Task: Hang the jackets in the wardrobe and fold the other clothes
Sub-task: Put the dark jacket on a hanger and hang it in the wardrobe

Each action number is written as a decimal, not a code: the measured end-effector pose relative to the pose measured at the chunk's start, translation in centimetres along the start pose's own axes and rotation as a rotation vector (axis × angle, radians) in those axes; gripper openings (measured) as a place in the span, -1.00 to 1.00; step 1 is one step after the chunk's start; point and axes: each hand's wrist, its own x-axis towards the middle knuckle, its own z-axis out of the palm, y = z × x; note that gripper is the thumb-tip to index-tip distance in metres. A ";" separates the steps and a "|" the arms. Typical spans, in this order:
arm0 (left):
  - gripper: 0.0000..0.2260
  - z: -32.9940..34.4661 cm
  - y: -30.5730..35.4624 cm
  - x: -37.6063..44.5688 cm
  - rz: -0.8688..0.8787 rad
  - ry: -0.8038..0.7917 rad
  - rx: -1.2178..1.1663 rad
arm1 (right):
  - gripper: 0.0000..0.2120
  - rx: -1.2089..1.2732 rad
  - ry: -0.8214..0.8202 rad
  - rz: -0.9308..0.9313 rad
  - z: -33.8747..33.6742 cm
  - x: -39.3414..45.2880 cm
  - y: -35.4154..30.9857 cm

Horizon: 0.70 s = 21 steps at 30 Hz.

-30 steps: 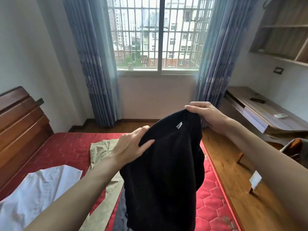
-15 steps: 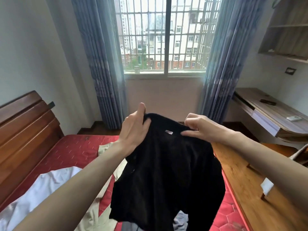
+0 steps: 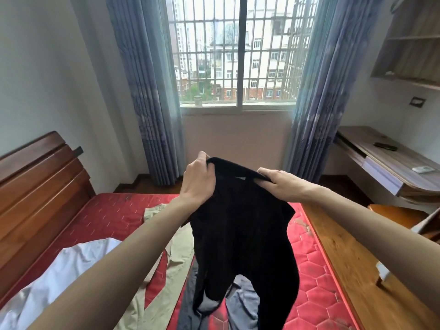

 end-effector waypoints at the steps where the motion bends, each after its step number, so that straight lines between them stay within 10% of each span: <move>1: -0.83 -0.2 -0.1 0.1 -0.013 -0.021 -0.063 | -0.60 0.078 -0.027 0.003 0.0 -0.1 -0.1; 8: -0.76 -1.9 -0.8 0.7 -0.099 -0.162 -0.303 | -0.66 0.492 -0.209 -0.006 -0.8 -1.5 -0.4; 13: -0.79 -2.3 -1.4 0.2 0.026 -0.114 -0.019 | -0.62 0.300 -0.373 0.023 -1.6 -2.0 0.2; 21: -0.80 -1.4 -1.9 -1.1 0.120 0.109 0.367 | -0.87 -0.204 0.156 -0.251 -0.6 -1.0 0.9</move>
